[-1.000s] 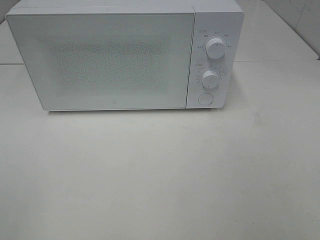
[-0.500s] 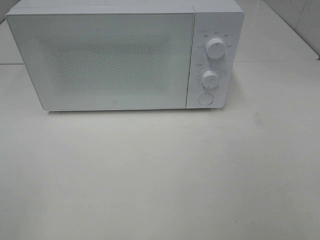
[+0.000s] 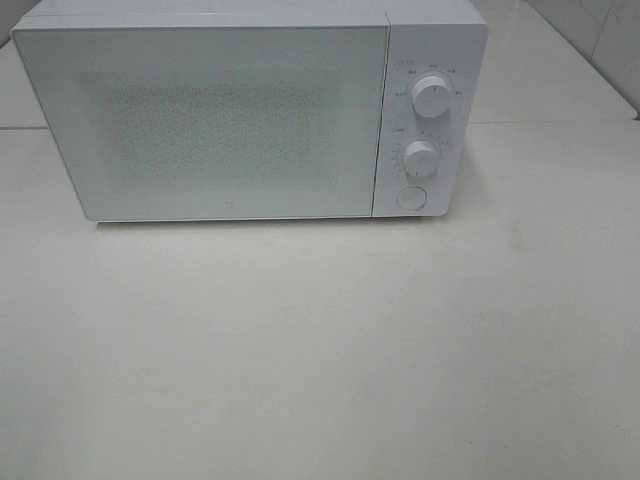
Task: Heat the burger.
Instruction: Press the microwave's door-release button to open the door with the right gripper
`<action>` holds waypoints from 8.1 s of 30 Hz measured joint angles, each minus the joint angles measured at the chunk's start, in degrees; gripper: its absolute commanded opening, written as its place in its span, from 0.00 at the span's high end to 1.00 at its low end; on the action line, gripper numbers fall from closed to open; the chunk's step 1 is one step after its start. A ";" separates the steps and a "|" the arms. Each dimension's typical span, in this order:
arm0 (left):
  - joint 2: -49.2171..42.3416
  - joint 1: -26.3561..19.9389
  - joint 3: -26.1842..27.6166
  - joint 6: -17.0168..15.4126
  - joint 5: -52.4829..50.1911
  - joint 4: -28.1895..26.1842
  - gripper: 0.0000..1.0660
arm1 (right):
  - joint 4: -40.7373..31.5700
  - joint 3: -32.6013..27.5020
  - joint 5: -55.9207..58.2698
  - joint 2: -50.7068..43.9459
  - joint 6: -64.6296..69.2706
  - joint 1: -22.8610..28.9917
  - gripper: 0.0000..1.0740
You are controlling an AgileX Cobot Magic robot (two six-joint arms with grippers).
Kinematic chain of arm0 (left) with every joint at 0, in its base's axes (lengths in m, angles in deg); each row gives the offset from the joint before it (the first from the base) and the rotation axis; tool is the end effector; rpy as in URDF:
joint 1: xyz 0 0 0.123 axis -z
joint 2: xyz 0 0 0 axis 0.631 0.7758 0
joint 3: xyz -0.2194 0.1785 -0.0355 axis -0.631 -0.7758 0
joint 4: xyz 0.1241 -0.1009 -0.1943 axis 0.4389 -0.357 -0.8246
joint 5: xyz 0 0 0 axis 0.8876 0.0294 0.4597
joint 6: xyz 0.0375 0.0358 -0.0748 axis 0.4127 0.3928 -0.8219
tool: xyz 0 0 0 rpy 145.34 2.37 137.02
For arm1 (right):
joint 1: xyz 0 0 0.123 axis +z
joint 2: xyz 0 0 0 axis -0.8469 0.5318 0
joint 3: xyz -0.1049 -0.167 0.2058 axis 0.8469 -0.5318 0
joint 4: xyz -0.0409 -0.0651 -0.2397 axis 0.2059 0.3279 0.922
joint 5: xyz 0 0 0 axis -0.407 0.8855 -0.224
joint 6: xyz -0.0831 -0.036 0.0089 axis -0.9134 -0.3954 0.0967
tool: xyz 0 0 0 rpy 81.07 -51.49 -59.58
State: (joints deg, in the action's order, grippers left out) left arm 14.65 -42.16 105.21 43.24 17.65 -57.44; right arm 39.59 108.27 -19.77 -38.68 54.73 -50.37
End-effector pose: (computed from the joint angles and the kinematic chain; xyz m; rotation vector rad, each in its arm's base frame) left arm -0.0084 -0.0048 0.2812 0.0007 2.0357 0.0003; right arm -0.0029 -0.0061 0.2841 -0.0669 1.9666 0.0388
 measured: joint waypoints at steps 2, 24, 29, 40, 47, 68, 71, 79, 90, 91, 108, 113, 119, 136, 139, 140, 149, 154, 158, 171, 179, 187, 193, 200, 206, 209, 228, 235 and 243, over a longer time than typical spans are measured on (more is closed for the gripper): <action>0.00 0.00 0.00 0.00 0.00 0.00 0.06 | 0.00 0.06 0.00 0.00 0.00 0.00 0.29; 0.00 0.00 0.00 0.00 0.00 0.00 0.06 | -0.23 1.78 -21.72 19.82 0.00 0.00 0.29; 0.00 0.00 0.00 0.00 0.00 0.00 0.06 | -0.23 1.78 -27.39 26.76 0.57 0.00 0.29; 0.00 0.00 0.00 0.00 0.00 0.00 0.06 | -0.52 -6.02 -50.71 36.50 1.55 0.00 0.29; 0.00 0.00 0.00 0.00 0.00 0.00 0.06 | -0.52 -11.69 -71.85 43.49 1.55 0.00 0.31; 0.00 0.00 0.00 0.00 0.00 0.00 0.06 | -11.17 -17.82 -107.09 70.42 -8.14 0.00 0.31; 0.00 0.00 0.00 0.00 0.00 0.00 0.06 | -13.24 -19.19 -112.19 74.03 -8.65 0.00 0.31; 0.00 0.00 0.00 0.00 0.00 0.00 0.06 | -15.24 -21.77 -118.60 81.02 -8.59 0.00 0.31; 0.00 0.00 0.00 0.00 0.00 0.00 0.06 | -19.54 -22.98 -122.33 87.78 -7.68 4.76 0.31; 0.00 0.00 0.00 0.00 0.00 0.00 0.06 | -19.54 -22.98 -122.33 87.78 -7.68 4.76 0.31; 0.00 0.00 0.00 0.00 0.00 0.00 0.06 | -48.53 -19.54 -126.11 96.89 -10.03 34.55 0.31; 0.00 0.00 0.00 0.00 0.00 0.00 0.06 | -51.28 -17.19 -126.17 98.55 -10.31 38.45 0.31; 0.00 0.00 0.00 0.00 0.00 0.00 0.06 | -51.57 -16.10 -126.17 99.01 -8.08 39.30 0.32; 0.00 0.00 0.00 0.00 0.00 0.00 0.06 | -51.68 -16.10 -126.17 99.06 37.18 39.30 0.73; 0.00 0.00 0.00 0.00 0.00 0.00 0.06 | -51.68 -16.10 -126.17 99.06 41.08 39.30 0.76; 0.00 0.00 0.00 0.00 0.00 0.00 0.06 | -51.62 -16.10 -126.17 99.06 48.07 39.30 0.81; 0.00 0.00 0.00 0.00 0.00 0.00 0.06 | -51.62 -16.10 -126.17 99.06 70.59 39.30 1.00; 0.00 0.00 0.00 0.00 0.00 0.00 0.06 | -52.83 -16.10 -126.17 99.06 73.45 39.30 1.00; 0.00 0.00 0.00 0.00 0.00 0.00 0.06 | -55.06 -15.47 -126.17 99.12 73.74 39.30 1.00; 0.00 0.00 0.00 0.00 0.00 0.00 0.06 | -56.09 -9.34 -126.34 104.11 73.91 39.30 1.00; 0.00 0.00 0.00 0.00 0.00 0.00 0.06 | -55.86 -4.93 -126.34 107.66 74.14 38.10 1.00; 0.00 0.00 0.00 0.00 0.00 0.00 0.06 | -55.18 -0.40 -124.45 109.72 74.14 35.18 1.00; 0.00 0.00 0.00 0.00 0.00 0.00 0.06 | -53.74 2.98 -122.38 112.64 73.68 33.23 1.00; 0.00 0.00 0.00 0.00 0.00 0.00 0.06 | -52.37 5.96 -120.32 114.82 73.28 31.17 1.00; 0.00 0.00 0.00 0.00 0.00 0.00 0.06 | -51.11 8.54 -119.46 116.54 73.22 29.45 1.00; 0.00 0.00 0.00 0.00 0.00 0.00 0.06 | -50.65 10.26 -118.72 118.37 73.11 29.34 1.00; 0.00 0.00 0.00 0.00 0.00 0.00 0.06 | -49.39 16.21 -115.68 123.01 73.05 28.02 1.00; 0.00 0.00 0.00 0.00 0.00 0.00 0.06 | -49.45 17.82 -115.39 124.22 73.05 27.67 1.00; 0.00 0.00 0.00 0.00 0.00 0.00 0.06 | -49.33 19.14 -115.45 124.96 72.94 26.30 1.00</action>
State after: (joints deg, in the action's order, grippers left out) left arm 14.65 -42.16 105.21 43.24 17.65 -57.44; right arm -9.74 127.40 -135.22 86.29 127.67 -24.07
